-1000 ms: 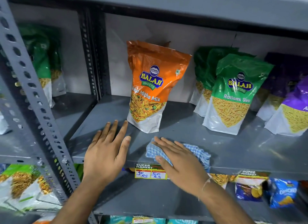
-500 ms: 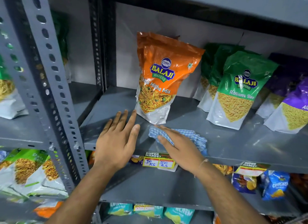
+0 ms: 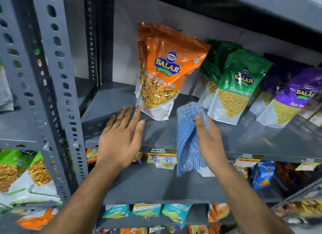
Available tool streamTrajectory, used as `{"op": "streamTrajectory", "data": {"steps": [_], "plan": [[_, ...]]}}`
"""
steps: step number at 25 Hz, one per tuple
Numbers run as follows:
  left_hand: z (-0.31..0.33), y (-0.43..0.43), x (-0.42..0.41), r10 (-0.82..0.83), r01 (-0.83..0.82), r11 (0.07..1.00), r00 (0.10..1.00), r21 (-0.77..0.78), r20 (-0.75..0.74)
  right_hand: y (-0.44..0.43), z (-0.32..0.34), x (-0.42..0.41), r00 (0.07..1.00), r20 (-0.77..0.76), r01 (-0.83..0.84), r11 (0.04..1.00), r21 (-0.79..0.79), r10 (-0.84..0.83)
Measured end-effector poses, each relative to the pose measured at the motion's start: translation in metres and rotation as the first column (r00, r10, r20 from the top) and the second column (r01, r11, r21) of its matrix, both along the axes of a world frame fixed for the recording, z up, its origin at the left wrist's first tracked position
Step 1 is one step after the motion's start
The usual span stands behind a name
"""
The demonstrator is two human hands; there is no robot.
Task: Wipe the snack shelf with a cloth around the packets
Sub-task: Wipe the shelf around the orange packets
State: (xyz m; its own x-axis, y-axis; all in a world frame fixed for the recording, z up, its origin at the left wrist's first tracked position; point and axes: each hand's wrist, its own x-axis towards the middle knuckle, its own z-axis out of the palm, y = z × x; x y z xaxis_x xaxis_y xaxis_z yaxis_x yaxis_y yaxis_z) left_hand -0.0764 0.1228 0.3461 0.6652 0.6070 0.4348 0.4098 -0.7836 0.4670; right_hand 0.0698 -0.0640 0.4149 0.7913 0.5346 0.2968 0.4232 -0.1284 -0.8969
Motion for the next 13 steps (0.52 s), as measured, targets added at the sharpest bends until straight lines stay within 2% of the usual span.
{"op": "streamTrajectory", "data": {"steps": [2,5,7,10,11,13], "plan": [[-0.001,0.0,-0.001,-0.009,0.009,1.0,1.0,-0.009,0.008,0.024,-0.01,0.0,0.984,0.133,-0.093,0.975,-0.201,0.121],[0.0,0.001,-0.001,-0.02,0.021,0.999,0.999,-0.029,0.036,0.04,-0.029,-0.017,0.915,0.29,-0.117,0.87,-0.479,0.282],[0.002,0.001,0.0,-0.02,0.023,0.999,0.998,-0.042,0.056,0.037,-0.033,-0.026,0.864,0.347,-0.136,0.833,-0.536,0.364],[0.002,0.0,0.001,-0.019,0.021,0.999,0.997,-0.024,0.08,0.025,-0.044,-0.031,0.723,0.531,-0.101,0.829,-0.551,0.442],[0.001,0.003,0.001,-0.017,0.019,1.0,0.996,-0.022,0.09,0.021,-0.047,-0.032,0.709,0.549,-0.111,0.839,-0.533,0.443],[0.001,0.003,0.002,-0.014,0.016,1.0,0.996,-0.017,0.09,0.009,-0.05,-0.034,0.775,0.474,-0.184,0.866,-0.465,0.419]]}}
